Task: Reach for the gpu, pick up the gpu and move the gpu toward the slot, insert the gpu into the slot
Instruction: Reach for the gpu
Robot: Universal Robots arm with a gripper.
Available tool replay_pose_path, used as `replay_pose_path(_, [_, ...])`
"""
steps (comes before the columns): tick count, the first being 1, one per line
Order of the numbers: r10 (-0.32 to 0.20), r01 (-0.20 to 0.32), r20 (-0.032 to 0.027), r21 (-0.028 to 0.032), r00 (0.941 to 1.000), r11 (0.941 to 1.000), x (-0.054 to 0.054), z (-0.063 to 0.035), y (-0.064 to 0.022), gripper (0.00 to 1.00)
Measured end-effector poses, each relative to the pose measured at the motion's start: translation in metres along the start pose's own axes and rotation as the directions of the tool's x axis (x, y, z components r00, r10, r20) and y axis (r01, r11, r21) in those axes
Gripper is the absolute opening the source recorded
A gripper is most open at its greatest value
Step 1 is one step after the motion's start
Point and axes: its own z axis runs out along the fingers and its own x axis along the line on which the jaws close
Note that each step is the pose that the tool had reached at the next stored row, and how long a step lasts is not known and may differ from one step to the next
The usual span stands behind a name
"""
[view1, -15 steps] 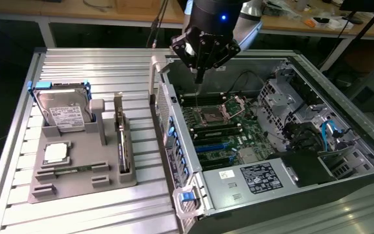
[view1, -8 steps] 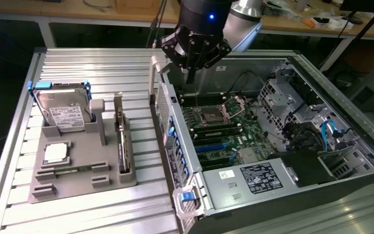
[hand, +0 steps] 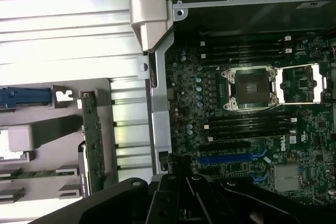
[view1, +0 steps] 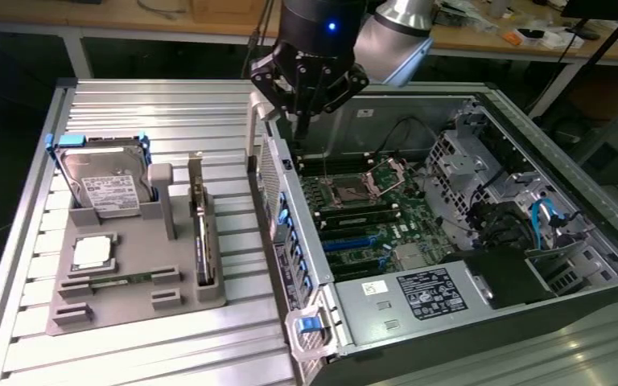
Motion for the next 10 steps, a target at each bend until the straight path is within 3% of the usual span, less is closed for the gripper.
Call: replay_pose_path(10, [0.0, 0.0, 0.0, 0.0, 1.0, 1.0, 0.023, -0.0006, -0.0017, 0.11])
